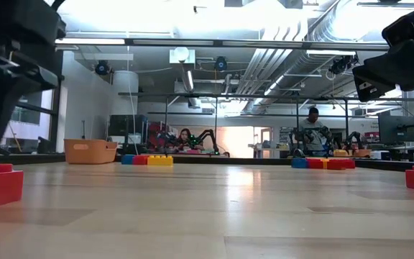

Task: Sort blocks
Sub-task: Put the blue game piece into the orange bin

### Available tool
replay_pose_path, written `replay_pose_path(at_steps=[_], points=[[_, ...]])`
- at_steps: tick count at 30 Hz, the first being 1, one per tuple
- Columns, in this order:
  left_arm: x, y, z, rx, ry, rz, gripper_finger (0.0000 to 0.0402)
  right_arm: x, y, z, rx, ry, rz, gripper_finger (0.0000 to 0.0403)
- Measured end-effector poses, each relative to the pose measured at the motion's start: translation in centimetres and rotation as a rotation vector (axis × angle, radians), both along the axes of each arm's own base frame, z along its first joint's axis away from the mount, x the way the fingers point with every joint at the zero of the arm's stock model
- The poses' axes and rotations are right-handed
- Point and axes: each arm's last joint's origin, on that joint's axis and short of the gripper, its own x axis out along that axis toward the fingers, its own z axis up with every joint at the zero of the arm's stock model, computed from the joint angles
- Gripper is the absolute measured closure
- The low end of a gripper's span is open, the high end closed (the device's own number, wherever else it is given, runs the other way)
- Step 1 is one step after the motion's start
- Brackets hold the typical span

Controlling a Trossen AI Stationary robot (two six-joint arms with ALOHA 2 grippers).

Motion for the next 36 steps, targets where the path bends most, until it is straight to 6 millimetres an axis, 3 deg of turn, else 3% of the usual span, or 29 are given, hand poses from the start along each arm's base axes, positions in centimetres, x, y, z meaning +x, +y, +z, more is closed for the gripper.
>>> replay_pose_path(at_steps=[8,21,29,36], points=[[0.7,-0.7,-1.4,0.019,-0.006,-0.041,0.0172,0.0,0.0,0.0,0.0,0.0,0.0,0.0402],[1.1,-0.2,-1.5,0.067,-0.031,-0.011,0.0172,0.0,0.0,0.0,0.0,0.0,0.0,0.0402],[1.6,0.7,0.0,0.103,-0.088,0.006,0.0172,0.0,0.0,0.0,0.0,0.0,0.0,0.0402],[0.6,0.5,1.4,0.067,-0.094,0.028,0.0172,0.0,0.0,0.0,0.0,0.0,0.0,0.0402]])
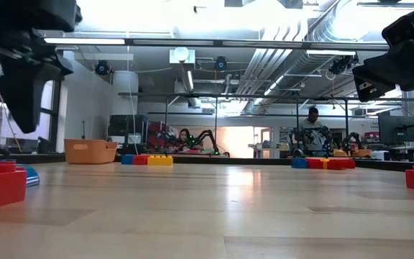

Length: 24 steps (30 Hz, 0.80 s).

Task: Sort blocks
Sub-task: Put the blue game piece into the orange bin

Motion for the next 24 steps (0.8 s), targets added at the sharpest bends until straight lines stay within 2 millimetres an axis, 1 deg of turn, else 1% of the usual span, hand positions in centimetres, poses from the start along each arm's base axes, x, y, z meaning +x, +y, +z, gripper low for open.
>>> replay_pose_path(at_steps=[4,11,19,24], points=[[-0.4,-0.4,-0.8,-0.007,-0.002,-0.015,0.0172,0.0,0.0,0.0,0.0,0.0,0.0,0.0402],[-1.0,0.1,-2.6,-0.051,0.015,0.092,0.0172,0.0,0.0,0.0,0.0,0.0,0.0,0.0402],[-1.3,0.4,-4.0,-0.093,-0.019,0.104,0.0172,0.0,0.0,0.0,0.0,0.0,0.0,0.0402],[-1.4,0.7,-4.4,-0.091,-0.017,0.113,0.0172,0.0,0.0,0.0,0.0,0.0,0.0,0.0402]])
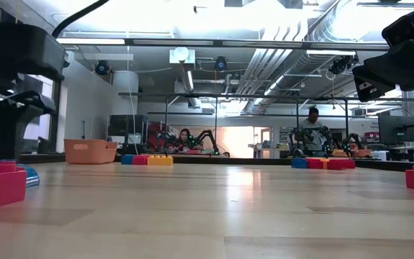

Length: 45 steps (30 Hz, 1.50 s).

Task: Sort blocks
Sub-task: Put the blue game piece into the orange bin

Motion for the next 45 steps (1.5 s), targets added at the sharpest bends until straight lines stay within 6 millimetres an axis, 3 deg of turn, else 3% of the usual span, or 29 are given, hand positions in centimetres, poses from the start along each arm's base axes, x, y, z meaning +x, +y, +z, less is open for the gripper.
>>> replay_pose_path(at_steps=[7,14,17,21,26,30,34,37,45], points=[[-0.3,1.1,-0.9,-0.017,0.025,0.104,0.0197,0.0,0.0,0.0,0.0,0.0,0.0,0.0402],[0.0,1.8,-0.6,-0.02,0.042,0.101,0.0275,0.0,0.0,0.0,0.0,0.0,0.0,0.0402],[0.5,2.3,0.9,-0.025,0.038,0.076,0.0298,0.0,0.0,0.0,0.0,0.0,0.0,0.0402],[1.2,3.7,5.6,-0.007,-0.049,0.021,0.0298,0.0,0.0,0.0,0.0,0.0,0.0,0.0402],[-0.2,8.4,13.2,0.299,-0.226,0.17,0.0298,0.0,0.0,0.0,0.0,0.0,0.0,0.0402],[-3.0,13.6,16.5,0.522,-0.244,0.467,0.0284,0.0,0.0,0.0,0.0,0.0,0.0,0.0402],[-6.3,18.3,16.0,0.553,-0.085,0.737,0.0281,0.0,0.0,0.0,0.0,0.0,0.001,0.0402],[-7.6,21.1,14.8,0.555,0.043,0.836,0.028,0.0,0.0,0.0,0.0,0.0,0.0,0.0402],[-6.9,28.0,13.1,0.455,0.024,1.03,0.0279,0.0,0.0,0.0,0.0,0.0,0.001,0.0402]])
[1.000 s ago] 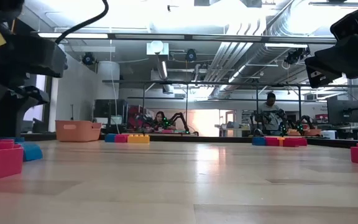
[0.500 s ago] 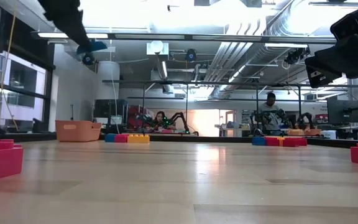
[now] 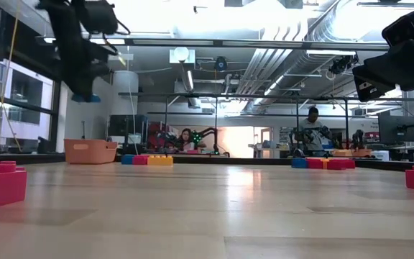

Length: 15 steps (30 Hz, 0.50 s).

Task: Sort blocks
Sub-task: Put the blue game piece into the orange bin

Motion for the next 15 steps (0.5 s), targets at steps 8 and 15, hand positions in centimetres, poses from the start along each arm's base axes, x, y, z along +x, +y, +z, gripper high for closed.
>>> replay_pose_path(at_steps=[8,15], points=[[0.8,4.0,-2.6,-0.046,0.043,0.08,0.0278,0.0,0.0,0.0,0.0,0.0,0.0,0.0402],[1.1,6.0,-4.3,-0.047,0.037,0.185,0.0254,0.0,0.0,0.0,0.0,0.0,0.0,0.0402]])
